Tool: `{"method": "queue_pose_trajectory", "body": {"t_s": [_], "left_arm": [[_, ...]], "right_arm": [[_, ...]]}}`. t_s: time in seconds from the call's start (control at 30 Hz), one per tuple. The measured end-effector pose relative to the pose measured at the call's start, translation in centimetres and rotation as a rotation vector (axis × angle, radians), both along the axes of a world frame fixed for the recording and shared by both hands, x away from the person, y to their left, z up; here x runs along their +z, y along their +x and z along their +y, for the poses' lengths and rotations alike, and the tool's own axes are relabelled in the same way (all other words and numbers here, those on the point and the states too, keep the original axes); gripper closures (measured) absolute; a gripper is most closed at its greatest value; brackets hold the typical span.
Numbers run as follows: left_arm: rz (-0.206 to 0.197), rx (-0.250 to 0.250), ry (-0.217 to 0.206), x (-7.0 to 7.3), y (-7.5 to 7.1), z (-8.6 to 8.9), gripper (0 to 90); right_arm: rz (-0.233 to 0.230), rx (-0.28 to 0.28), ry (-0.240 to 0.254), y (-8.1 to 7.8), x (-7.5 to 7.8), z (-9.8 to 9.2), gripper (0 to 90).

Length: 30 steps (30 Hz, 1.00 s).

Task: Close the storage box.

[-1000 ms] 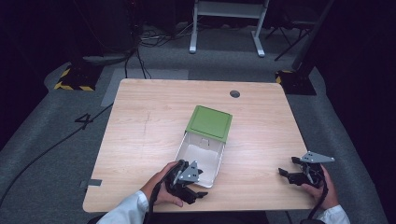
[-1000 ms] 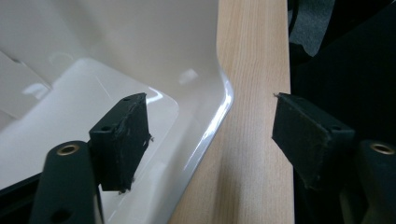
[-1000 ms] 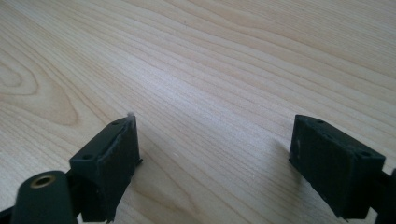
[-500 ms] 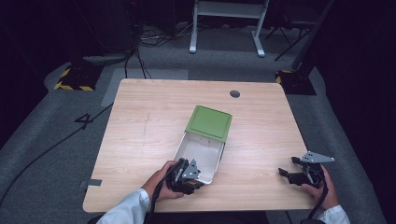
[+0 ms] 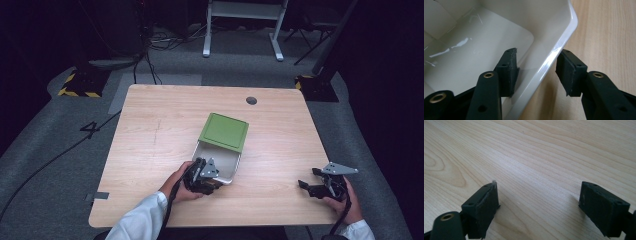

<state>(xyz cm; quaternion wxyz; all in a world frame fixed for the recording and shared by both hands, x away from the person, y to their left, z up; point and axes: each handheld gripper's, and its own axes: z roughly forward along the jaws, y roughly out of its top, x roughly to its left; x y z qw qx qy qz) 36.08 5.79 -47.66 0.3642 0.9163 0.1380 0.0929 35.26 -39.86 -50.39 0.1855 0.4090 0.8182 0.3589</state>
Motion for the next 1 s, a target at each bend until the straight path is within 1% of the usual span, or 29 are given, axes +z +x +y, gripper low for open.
{"method": "queue_pose_trajectory", "body": {"t_s": [0.03, 0.07, 0.1, 0.13, 0.17, 0.23, 0.37, 0.4, 0.7, 0.93, 0.97, 1.0], "left_arm": [[-0.005, 0.015, -0.016, 0.0, 0.5, -0.1, 49.8], [-0.005, 0.015, -0.016, 0.0, 0.5, -0.1, 49.0], [0.005, 0.025, -0.030, 0.1, 1.0, -0.2, 48.7], [0.005, 0.025, -0.030, 0.1, 1.0, -0.2, 48.6], [-0.002, 0.029, -0.026, 0.1, 1.4, -0.4, 48.5], [-0.006, 0.033, -0.033, 0.0, 1.8, -0.6, 48.3], [-0.004, 0.043, -0.037, 0.0, 2.3, -0.7, 47.9], [-0.007, 0.045, -0.037, 0.0, 2.7, -0.8, 47.2], [-0.017, 0.055, -0.038, 0.0, 3.4, -1.3, 47.2], [-0.006, 0.060, -0.040, 0.1, 3.5, -1.0, 46.1], [0.001, 0.064, -0.041, 0.2, 3.4, -0.9, 45.7], [-0.002, 0.063, -0.040, 0.2, 3.4, -0.9, 45.7]], "right_arm": [[0.000, 0.000, 0.000, 0.0, 0.0, 0.0, 16.1], [0.000, 0.000, 0.001, 0.0, 0.0, 0.0, 16.1], [0.000, 0.000, 0.001, 0.0, 0.0, 0.0, 16.1], [0.000, 0.000, 0.001, 0.0, 0.0, 0.0, 16.1], [0.000, 0.000, 0.000, 0.0, 0.0, 0.0, 16.1], [0.000, 0.000, 0.000, 0.0, 0.0, 0.0, 16.1], [0.000, 0.000, 0.001, 0.0, 0.0, 0.0, 16.1], [0.000, 0.000, 0.001, 0.0, 0.0, 0.0, 16.1], [0.000, 0.000, 0.000, 0.0, 0.0, 0.0, 16.1], [0.000, 0.000, 0.000, 0.0, 0.0, 0.0, 16.1], [0.000, 0.000, 0.000, 0.0, 0.0, 0.0, 16.1], [0.000, 0.000, 0.000, 0.0, 0.0, 0.0, 16.1]]}}
